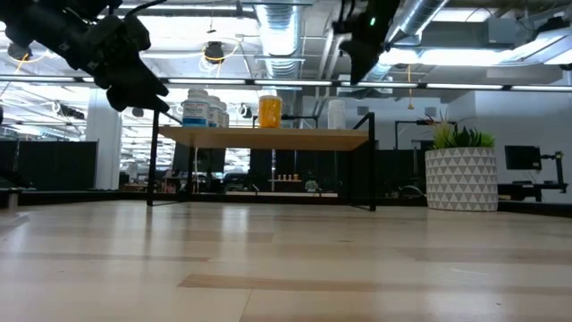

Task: Pick and place medicine bottles onto shelf by color
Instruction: Adjust the pill bottles on the shelf

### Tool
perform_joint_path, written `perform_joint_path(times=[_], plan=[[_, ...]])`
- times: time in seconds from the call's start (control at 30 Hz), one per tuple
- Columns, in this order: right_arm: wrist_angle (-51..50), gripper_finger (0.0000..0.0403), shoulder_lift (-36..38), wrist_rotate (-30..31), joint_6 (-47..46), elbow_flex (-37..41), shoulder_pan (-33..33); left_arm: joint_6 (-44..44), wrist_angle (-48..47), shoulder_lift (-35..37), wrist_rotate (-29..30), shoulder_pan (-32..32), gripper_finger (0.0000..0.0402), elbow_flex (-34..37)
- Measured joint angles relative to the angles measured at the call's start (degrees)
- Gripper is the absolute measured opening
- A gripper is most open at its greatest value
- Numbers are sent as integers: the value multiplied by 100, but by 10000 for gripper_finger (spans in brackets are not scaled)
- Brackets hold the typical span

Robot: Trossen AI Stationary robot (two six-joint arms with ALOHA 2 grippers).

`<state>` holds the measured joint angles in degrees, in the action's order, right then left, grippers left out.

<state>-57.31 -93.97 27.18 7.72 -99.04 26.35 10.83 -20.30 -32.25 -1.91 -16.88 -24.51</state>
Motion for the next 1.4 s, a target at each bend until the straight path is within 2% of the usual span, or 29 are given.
perform_joint_path(times=[0.1, 0.23, 0.43, 0.67, 1.4], plan=[[246, 65, -258, -201, 152, 2, 467, 0, 100, 4, 2, 0, 248, 60], [604, 65, -564, -902, 328, 5, 1012, -7, 97, 2, 2, 0, 248, 185], [795, 65, -899, -1279, 463, 4, 1450, 82, 87, 1, 94, 0, 248, 340], [1090, 65, -947, -1586, 687, 0, 1457, -12, 365, 2, 86, -2, 248, 340], [930, 65, -947, -2282, 890, 0, 1323, -26, 417, 2, 83, -2, 248, 340]])
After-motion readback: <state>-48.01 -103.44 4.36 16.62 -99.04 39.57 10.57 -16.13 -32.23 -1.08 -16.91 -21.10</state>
